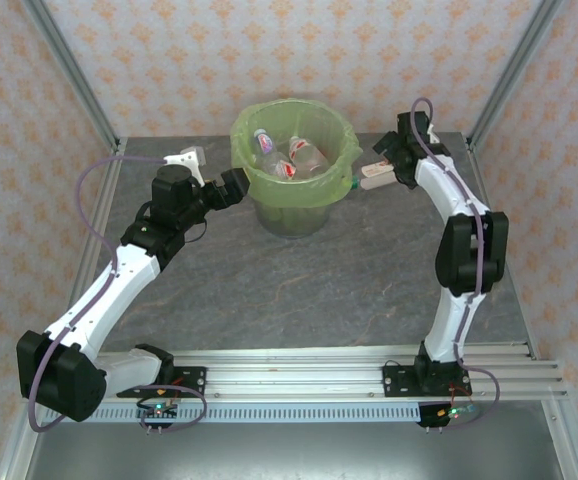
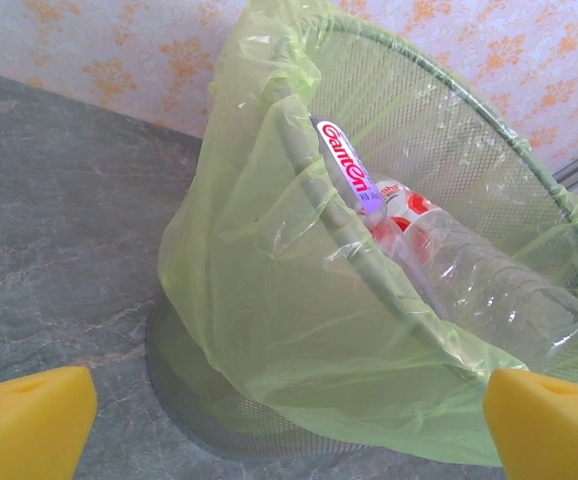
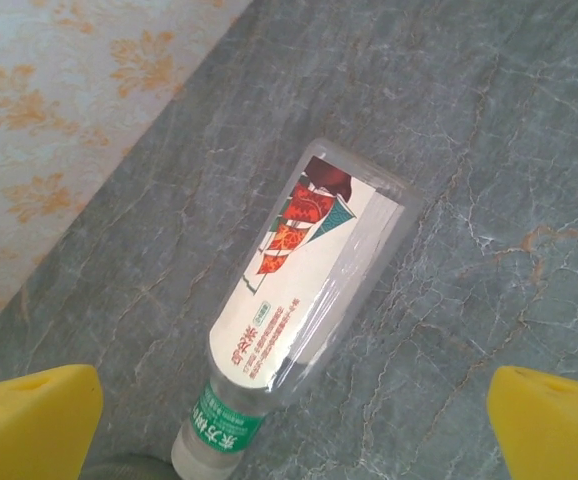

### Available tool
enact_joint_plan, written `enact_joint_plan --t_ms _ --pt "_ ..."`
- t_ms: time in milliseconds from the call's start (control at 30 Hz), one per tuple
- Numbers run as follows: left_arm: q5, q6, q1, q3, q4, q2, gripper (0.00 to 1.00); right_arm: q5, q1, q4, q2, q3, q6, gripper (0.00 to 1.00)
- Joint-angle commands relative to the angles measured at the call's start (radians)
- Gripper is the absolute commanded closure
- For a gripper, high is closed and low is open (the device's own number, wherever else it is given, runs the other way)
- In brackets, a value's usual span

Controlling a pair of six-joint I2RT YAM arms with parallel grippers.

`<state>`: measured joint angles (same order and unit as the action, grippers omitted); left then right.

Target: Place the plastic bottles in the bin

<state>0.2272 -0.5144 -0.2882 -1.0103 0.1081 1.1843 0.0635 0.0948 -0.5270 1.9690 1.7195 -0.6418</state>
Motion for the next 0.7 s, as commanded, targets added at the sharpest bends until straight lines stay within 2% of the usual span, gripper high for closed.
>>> enact_joint_plan --t_ms 0,233,367,667 --pt "-0.021 0.012 -0.005 0.0 0.007 -0.021 0.0 -0.049 -0.003 -0.125 0.078 0.111 -0.085 0.01" --pt "-0.055 0.021 -0.005 0.013 0.028 -0.041 0.0 0.023 0.005 -0.241 0.293 0.377 -0.127 0.01" --pt "-0.068 0.029 -0.005 0.013 0.038 -0.046 0.0 0.011 0.011 -0.32 0.41 0.533 -0.132 0.01" --pt "-0.092 0.047 -0.005 0.01 0.049 -0.026 0.0 -0.002 0.015 -0.361 0.542 0.647 -0.183 0.0"
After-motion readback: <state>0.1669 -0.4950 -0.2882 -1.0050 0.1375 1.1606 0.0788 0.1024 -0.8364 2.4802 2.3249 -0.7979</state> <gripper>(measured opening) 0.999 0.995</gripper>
